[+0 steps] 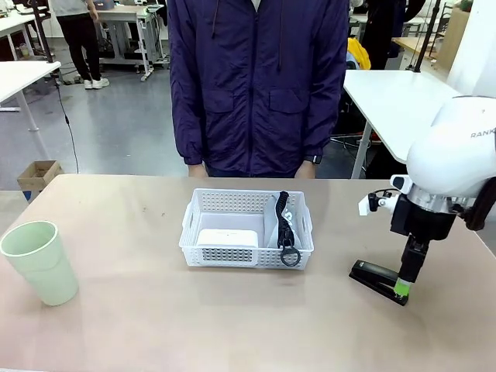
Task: Efficiently arrange items inside the basket to fit them all.
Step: Pick up the Stapler and place it inside the Organizing basket.
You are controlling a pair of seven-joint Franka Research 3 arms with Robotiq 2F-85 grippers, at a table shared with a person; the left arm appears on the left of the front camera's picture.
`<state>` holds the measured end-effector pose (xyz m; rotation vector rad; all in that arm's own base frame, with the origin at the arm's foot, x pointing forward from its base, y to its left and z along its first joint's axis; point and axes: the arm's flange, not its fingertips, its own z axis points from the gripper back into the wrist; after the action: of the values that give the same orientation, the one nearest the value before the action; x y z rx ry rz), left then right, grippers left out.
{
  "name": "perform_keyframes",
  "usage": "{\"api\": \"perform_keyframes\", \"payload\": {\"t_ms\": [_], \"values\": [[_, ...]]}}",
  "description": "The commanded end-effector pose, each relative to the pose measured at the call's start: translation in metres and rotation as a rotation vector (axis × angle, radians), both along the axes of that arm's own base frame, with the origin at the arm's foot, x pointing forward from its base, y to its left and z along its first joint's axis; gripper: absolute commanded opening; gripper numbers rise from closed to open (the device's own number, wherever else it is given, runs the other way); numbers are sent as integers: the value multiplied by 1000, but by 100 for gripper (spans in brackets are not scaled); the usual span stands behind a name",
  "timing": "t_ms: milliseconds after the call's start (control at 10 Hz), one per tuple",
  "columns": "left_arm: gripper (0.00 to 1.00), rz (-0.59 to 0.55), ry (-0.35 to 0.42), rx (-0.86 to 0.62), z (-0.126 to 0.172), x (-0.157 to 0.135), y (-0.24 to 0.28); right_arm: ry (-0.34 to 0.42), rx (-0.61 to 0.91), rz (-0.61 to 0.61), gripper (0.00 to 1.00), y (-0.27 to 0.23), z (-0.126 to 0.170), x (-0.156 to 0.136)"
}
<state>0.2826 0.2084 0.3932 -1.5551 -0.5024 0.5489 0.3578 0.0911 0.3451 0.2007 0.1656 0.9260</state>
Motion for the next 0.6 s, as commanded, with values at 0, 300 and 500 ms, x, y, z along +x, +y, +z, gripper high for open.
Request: {"api": "perform_keyframes", "payload": {"t_ms": [0,300,500], "values": [[100,-1,-19,-3,1,-2,-3,-79,1,-63,100,10,-11,-7],[100,-1,-19,-3,1,-2,-3,-130,-59,-178,100,22,-14,0],[100,-1,-19,-3,1,-2,-3,-89,-9,-45,100,13,0,11]]}}
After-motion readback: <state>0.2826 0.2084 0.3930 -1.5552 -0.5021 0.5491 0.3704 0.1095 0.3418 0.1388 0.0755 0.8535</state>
